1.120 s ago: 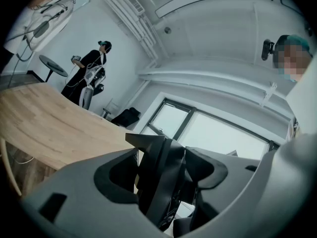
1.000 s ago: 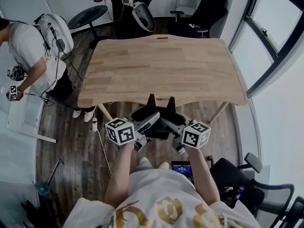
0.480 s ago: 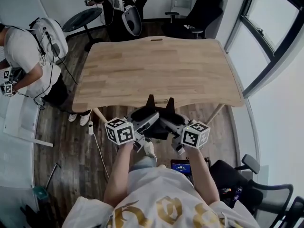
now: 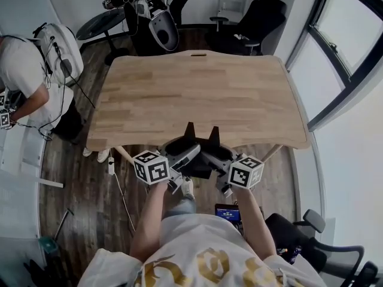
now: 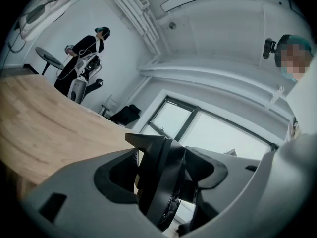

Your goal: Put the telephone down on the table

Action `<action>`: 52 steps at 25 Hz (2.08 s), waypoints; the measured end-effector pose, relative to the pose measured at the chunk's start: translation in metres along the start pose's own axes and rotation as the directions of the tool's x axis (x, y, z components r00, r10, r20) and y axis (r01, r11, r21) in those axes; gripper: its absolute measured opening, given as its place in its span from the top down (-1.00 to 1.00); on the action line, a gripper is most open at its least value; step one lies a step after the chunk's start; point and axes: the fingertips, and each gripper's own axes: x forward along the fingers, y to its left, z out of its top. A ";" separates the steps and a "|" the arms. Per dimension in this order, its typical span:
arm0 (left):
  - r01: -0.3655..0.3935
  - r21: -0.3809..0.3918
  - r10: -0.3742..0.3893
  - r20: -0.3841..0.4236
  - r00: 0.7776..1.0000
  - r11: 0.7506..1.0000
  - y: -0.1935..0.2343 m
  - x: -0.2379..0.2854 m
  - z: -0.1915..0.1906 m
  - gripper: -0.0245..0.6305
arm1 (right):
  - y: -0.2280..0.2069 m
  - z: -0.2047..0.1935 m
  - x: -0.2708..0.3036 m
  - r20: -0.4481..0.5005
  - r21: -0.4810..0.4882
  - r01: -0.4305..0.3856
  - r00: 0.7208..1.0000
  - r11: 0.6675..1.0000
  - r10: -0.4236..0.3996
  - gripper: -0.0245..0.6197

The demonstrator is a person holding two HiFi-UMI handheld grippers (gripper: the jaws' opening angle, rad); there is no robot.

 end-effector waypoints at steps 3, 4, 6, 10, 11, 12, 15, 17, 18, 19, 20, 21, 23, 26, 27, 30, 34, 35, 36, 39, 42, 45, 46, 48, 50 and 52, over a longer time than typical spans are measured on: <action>-0.004 -0.008 0.004 -0.004 1.000 1.000 0.020 0.010 0.001 0.09 | -0.018 0.000 0.014 -0.010 0.008 -0.001 1.000 1.000 0.001 0.20; -0.005 -0.012 0.005 -0.008 1.000 1.000 0.029 0.014 0.004 0.09 | -0.025 0.002 0.021 -0.015 0.013 0.001 1.000 1.000 -0.001 0.20; -0.003 -0.024 0.002 -0.015 1.000 1.000 0.050 0.026 0.015 0.09 | -0.041 0.011 0.039 -0.025 0.024 0.011 1.000 1.000 -0.010 0.20; 0.003 -0.060 -0.004 -0.025 1.000 0.998 0.097 0.050 0.043 0.09 | -0.075 0.035 0.080 -0.047 0.039 0.036 0.998 0.999 -0.034 0.20; 0.004 -0.067 -0.006 -0.028 1.000 0.998 0.107 0.055 0.049 0.09 | -0.082 0.039 0.089 -0.050 0.041 0.041 0.998 0.998 -0.039 0.20; 0.005 -0.071 -0.007 -0.031 0.999 0.997 0.116 0.060 0.053 0.09 | -0.089 0.043 0.097 -0.053 0.045 0.044 0.998 0.998 -0.042 0.20; 0.007 -0.076 -0.011 -0.045 0.999 0.997 0.144 0.073 0.068 0.09 | -0.109 0.054 0.122 -0.055 0.058 0.052 0.997 0.997 -0.049 0.20; 0.008 -0.081 -0.012 -0.046 0.999 0.997 0.160 0.079 0.078 0.09 | -0.119 0.061 0.138 -0.056 0.060 0.056 0.997 0.997 -0.052 0.20; 0.010 -0.084 -0.013 -0.045 0.999 0.996 0.168 0.081 0.083 0.09 | -0.124 0.064 0.145 -0.056 0.059 0.058 0.997 0.997 -0.055 0.20; 0.011 -0.087 -0.015 -0.044 0.999 0.996 0.175 0.083 0.086 0.09 | -0.128 0.066 0.152 -0.057 0.059 0.062 0.997 0.996 -0.059 0.20; 0.013 -0.088 -0.017 -0.043 0.999 0.996 0.182 0.086 0.089 0.09 | -0.132 0.068 0.157 -0.057 0.059 0.068 0.996 0.996 -0.065 0.20; 0.017 -0.090 -0.021 -0.044 0.999 0.996 0.188 0.089 0.091 0.09 | -0.136 0.070 0.162 -0.057 0.060 0.075 0.996 0.995 -0.072 0.20; 0.034 -0.094 -0.039 -0.049 0.998 0.995 0.195 0.094 0.094 0.09 | -0.143 0.073 0.167 -0.051 0.058 0.093 0.995 0.994 -0.090 0.20; 0.063 -0.093 -0.069 -0.059 0.996 0.994 0.198 0.105 0.100 0.09 | -0.151 0.080 0.167 -0.037 0.047 0.118 0.993 0.992 -0.116 0.20; 0.069 -0.091 -0.074 -0.062 0.995 0.994 0.198 0.108 0.101 0.09 | -0.153 0.082 0.167 -0.032 0.048 0.123 0.992 0.991 -0.122 0.20; 0.076 -0.087 -0.082 -0.072 0.994 0.993 0.199 0.115 0.104 0.09 | -0.158 0.087 0.166 -0.021 0.057 0.137 0.990 0.989 -0.136 0.20; 0.084 -0.084 -0.090 -0.072 0.993 0.993 0.201 0.125 0.114 0.09 | -0.165 0.100 0.168 -0.010 0.054 0.142 0.990 0.988 -0.142 0.20; 0.085 -0.082 -0.091 -0.068 0.994 0.993 0.201 0.125 0.116 0.09 | -0.164 0.102 0.169 -0.010 0.049 0.141 0.990 0.989 -0.141 0.20; 0.086 -0.080 -0.091 -0.064 0.994 0.993 0.201 0.125 0.117 0.09 | -0.164 0.102 0.169 -0.010 0.043 0.139 0.990 0.989 -0.138 0.20; 0.081 -0.074 -0.086 -0.055 0.995 0.994 0.203 0.125 0.118 0.09 | -0.165 0.104 0.172 -0.011 0.035 0.128 0.992 0.991 -0.127 0.20; 0.075 -0.073 -0.080 -0.063 0.995 0.995 0.207 0.130 0.120 0.09 | -0.171 0.105 0.175 -0.011 0.041 0.122 0.993 0.992 -0.121 0.20; 0.064 -0.069 -0.069 -0.071 0.995 0.996 0.211 0.133 0.121 0.09 | -0.176 0.106 0.177 -0.016 0.055 0.112 0.994 0.992 -0.112 0.20; 0.060 -0.069 -0.065 -0.070 0.995 0.996 0.213 0.135 0.121 0.09 | -0.178 0.107 0.179 -0.020 0.056 0.110 0.994 0.992 -0.109 0.20; 0.056 -0.073 -0.061 -0.066 0.996 0.996 0.218 0.137 0.122 0.09 | -0.182 0.107 0.182 -0.028 0.054 0.106 0.994 0.993 -0.105 0.20; 0.053 -0.082 -0.059 -0.066 0.996 0.995 0.222 0.139 0.120 0.09 | -0.186 0.106 0.184 -0.036 0.055 0.104 0.994 0.993 -0.102 0.20; 0.049 -0.085 -0.055 -0.070 0.996 0.995 0.226 0.141 0.118 0.09 | -0.191 0.104 0.186 -0.041 0.061 0.102 0.994 0.993 -0.100 0.20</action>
